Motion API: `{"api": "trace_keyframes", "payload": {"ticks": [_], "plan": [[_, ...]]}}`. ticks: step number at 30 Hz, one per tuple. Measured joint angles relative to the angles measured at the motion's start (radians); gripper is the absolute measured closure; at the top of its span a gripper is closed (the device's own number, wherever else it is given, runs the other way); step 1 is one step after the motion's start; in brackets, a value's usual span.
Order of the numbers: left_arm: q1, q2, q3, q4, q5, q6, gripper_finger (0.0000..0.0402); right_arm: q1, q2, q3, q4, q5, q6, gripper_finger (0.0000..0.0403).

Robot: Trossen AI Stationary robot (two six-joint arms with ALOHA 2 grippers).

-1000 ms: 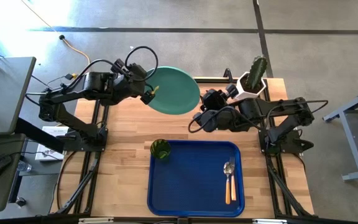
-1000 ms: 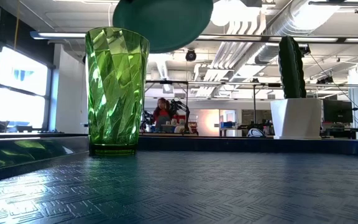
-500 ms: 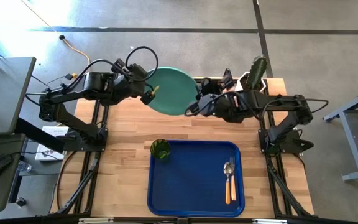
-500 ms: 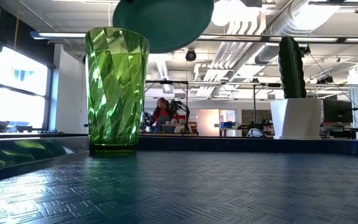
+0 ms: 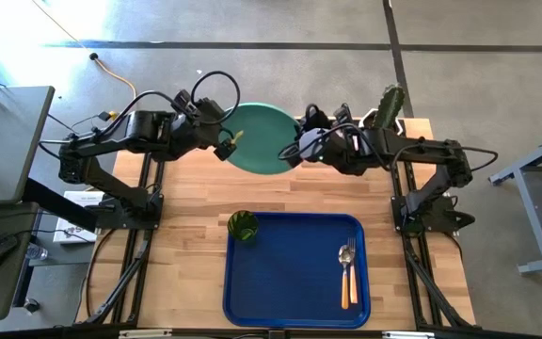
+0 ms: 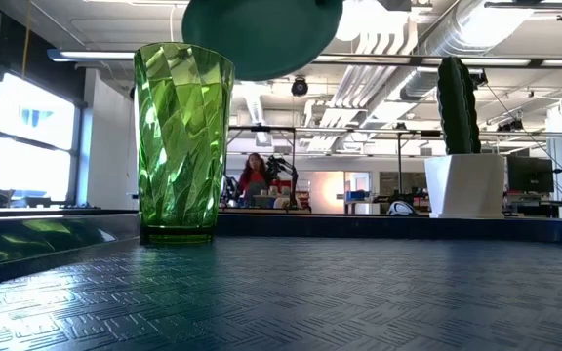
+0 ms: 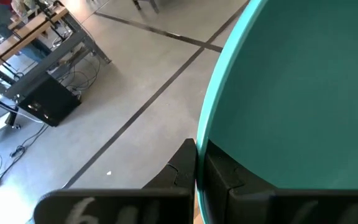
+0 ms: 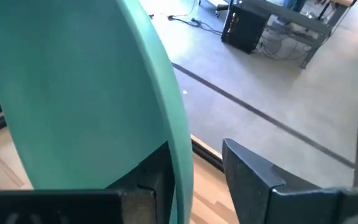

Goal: Pick and place plate/cup/fork/spoon on tray
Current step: Put the green plate on the blue tray to the left of the yellow spoon

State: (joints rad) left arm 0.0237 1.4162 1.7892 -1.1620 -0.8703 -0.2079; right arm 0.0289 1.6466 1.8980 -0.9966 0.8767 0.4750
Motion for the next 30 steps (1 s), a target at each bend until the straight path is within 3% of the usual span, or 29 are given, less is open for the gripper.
{"api": "trace_keyframes", "payload": {"ticks": [4,10,21,30], "plan": [[0.000,0.000,0.000,0.001,0.001,0.000,0.0401,-0.003,0.000,0.000,0.002,-0.021,0.022,0.0309],[0.000,0.000,0.000,0.001,0.007,0.003,0.0401,-0.003,0.000,0.000,0.000,-0.062,0.046,0.0393],[0.010,-0.002,0.000,0.004,0.061,0.019,0.0363,-0.003,0.001,0.000,-0.007,-0.068,0.108,0.0399],[0.009,-0.002,0.000,0.003,0.139,0.079,0.0294,-0.002,0.001,0.000,-0.040,-0.072,0.182,0.0401]]}}
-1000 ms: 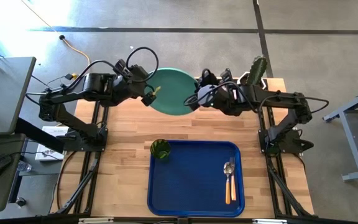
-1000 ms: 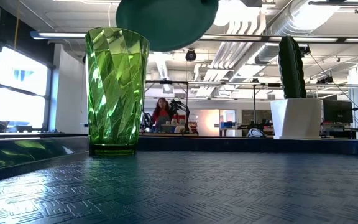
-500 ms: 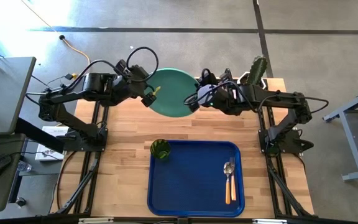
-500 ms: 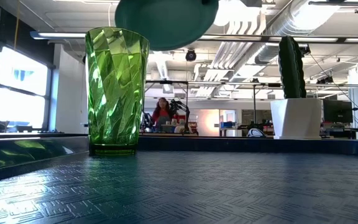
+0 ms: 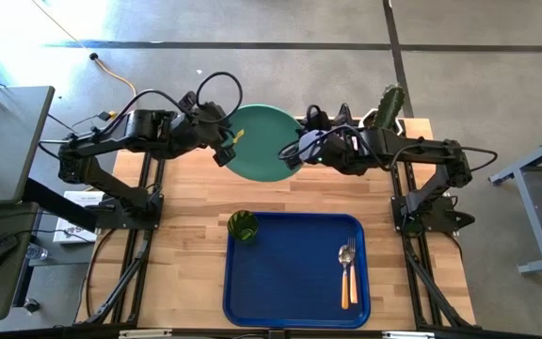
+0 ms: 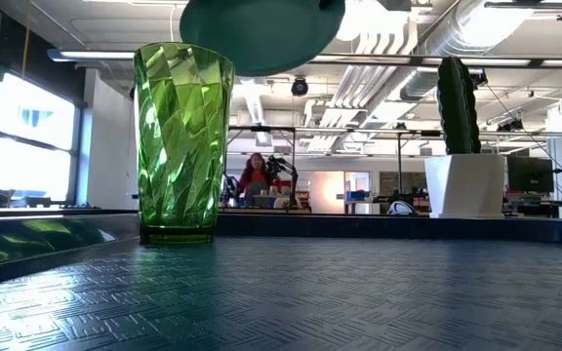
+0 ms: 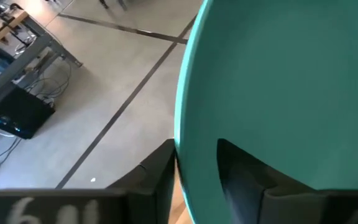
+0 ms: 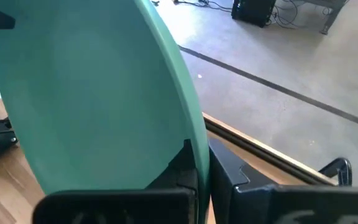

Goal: Pick and place plate/cup/fork/spoon on tray
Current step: Put the green plate on the blue tray to the left of the yellow spoon

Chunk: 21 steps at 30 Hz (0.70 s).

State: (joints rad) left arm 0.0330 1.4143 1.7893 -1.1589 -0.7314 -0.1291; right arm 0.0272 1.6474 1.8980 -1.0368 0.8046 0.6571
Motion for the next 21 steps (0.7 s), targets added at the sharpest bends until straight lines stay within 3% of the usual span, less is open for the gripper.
{"api": "trace_keyframes", "payload": {"ticks": [10,15,21], "plan": [[-0.002,-0.021,0.000,-0.007,0.023,0.023,0.0238,0.007,0.000,0.000,-0.084,0.015,0.080,0.0402],[-0.005,-0.028,0.000,-0.017,0.096,0.071,0.0232,0.007,0.000,0.000,-0.162,0.026,0.153,0.0402],[-0.008,-0.041,0.000,-0.053,0.096,0.117,0.0231,0.008,0.000,0.000,-0.279,0.002,0.216,0.0403]]}}
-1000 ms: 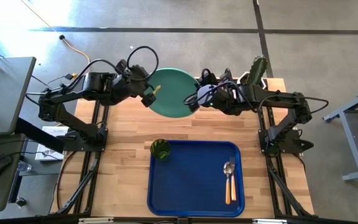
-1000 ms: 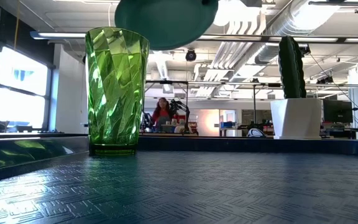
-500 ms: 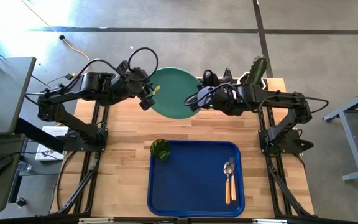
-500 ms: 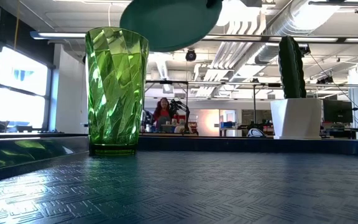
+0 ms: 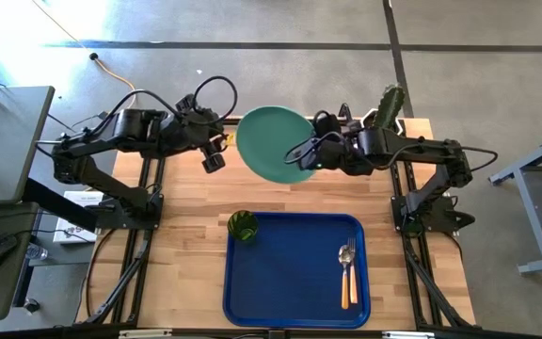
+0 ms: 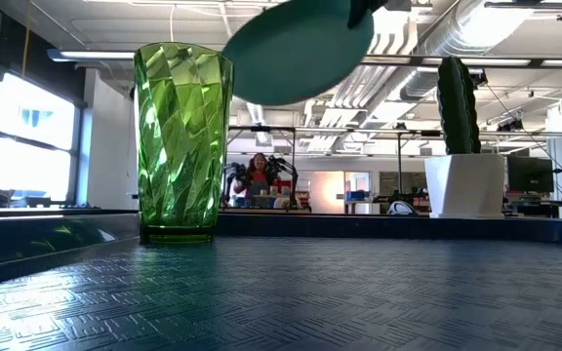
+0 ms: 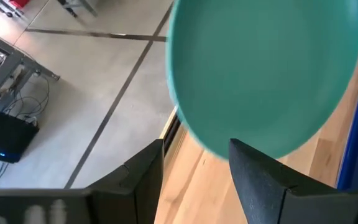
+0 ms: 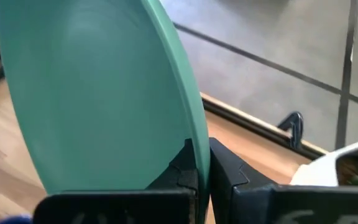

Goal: Pick and place plate/cup/fork/spoon on tray
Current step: Put the green plate on the blue tray to the left of the yellow spoon

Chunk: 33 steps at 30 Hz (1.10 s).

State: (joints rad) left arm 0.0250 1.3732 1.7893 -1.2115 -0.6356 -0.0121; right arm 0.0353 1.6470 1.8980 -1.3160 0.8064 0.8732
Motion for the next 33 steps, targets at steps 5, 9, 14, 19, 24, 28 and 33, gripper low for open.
{"api": "trace_keyframes", "payload": {"ticks": [5,9,14,19,24,28,33], "plan": [[0.000,-0.010,0.000,-0.020,-0.001,-0.001,0.0231,0.000,0.000,0.000,-0.091,-0.048,0.020,0.0403],[0.000,-0.010,0.000,-0.034,-0.001,-0.001,0.0231,0.000,0.000,0.000,-0.162,-0.099,-0.003,0.0403],[0.000,-0.010,0.000,-0.064,-0.002,-0.011,0.0231,0.000,-0.001,0.000,-0.255,-0.166,-0.077,0.0403],[0.001,-0.010,0.000,-0.065,-0.001,-0.036,0.0231,-0.004,-0.013,0.000,-0.255,-0.267,-0.231,0.0403],[0.000,-0.010,0.000,-0.065,0.003,-0.038,0.0231,-0.020,-0.044,0.000,-0.256,-0.312,-0.340,0.0403],[0.000,-0.010,0.000,-0.065,0.003,-0.038,0.0231,-0.035,-0.072,-0.001,-0.256,-0.348,-0.419,0.0403],[0.000,-0.010,0.000,-0.065,0.003,-0.038,0.0231,-0.053,-0.086,-0.001,-0.256,-0.407,-0.496,0.0403]]}}
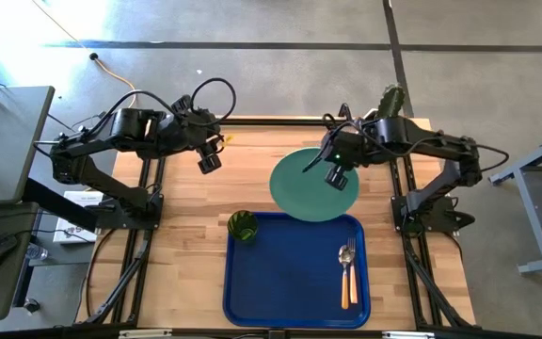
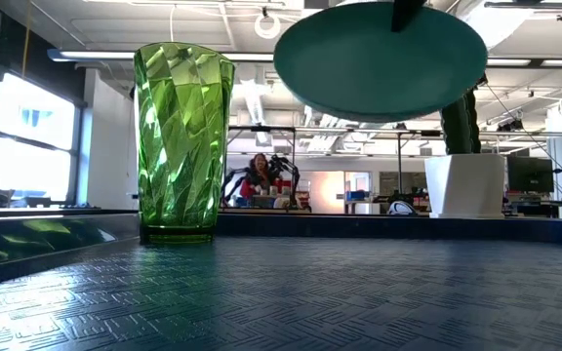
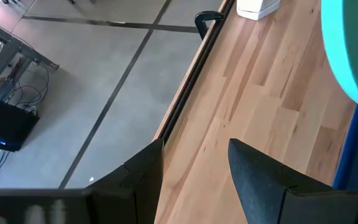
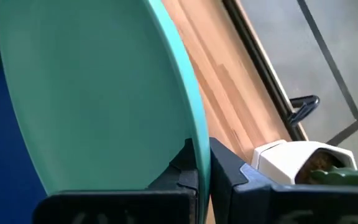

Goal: Pick and place plate/cup/fork/spoon on tray
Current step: Put the green plate on the blue tray to the left of the yellow spoon

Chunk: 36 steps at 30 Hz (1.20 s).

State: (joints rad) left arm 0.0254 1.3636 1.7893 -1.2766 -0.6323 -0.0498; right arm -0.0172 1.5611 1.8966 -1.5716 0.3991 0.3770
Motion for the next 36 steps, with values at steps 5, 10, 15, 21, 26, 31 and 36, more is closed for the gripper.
{"api": "trace_keyframes", "payload": {"ticks": [5,10,15,21,26,31,36], "plan": [[0.000,0.000,0.000,-0.003,0.016,-0.019,0.0231,-0.016,-0.006,-0.088,0.008,-0.019,-0.054,0.0403],[0.000,0.000,0.000,-0.003,0.019,-0.027,0.0231,-0.019,-0.066,-0.239,0.105,-0.077,-0.088,0.0403],[0.000,0.000,0.000,-0.003,0.020,-0.027,0.0231,-0.040,-0.167,-0.398,0.248,-0.187,-0.097,0.0403],[0.000,0.000,0.000,-0.003,0.019,-0.026,0.0231,-0.078,-0.279,-0.568,0.385,-0.307,-0.037,0.0403],[0.000,0.000,0.000,-0.003,0.019,-0.028,0.0231,-0.088,-0.316,-0.685,0.485,-0.395,0.035,0.0403],[0.000,0.000,0.000,-0.003,0.019,-0.047,0.0231,-0.087,-0.318,-0.787,0.595,-0.485,0.097,0.0403],[0.000,0.000,0.000,-0.003,0.019,-0.046,0.0231,-0.081,-0.318,-0.872,0.713,-0.538,0.155,0.0403]]}}
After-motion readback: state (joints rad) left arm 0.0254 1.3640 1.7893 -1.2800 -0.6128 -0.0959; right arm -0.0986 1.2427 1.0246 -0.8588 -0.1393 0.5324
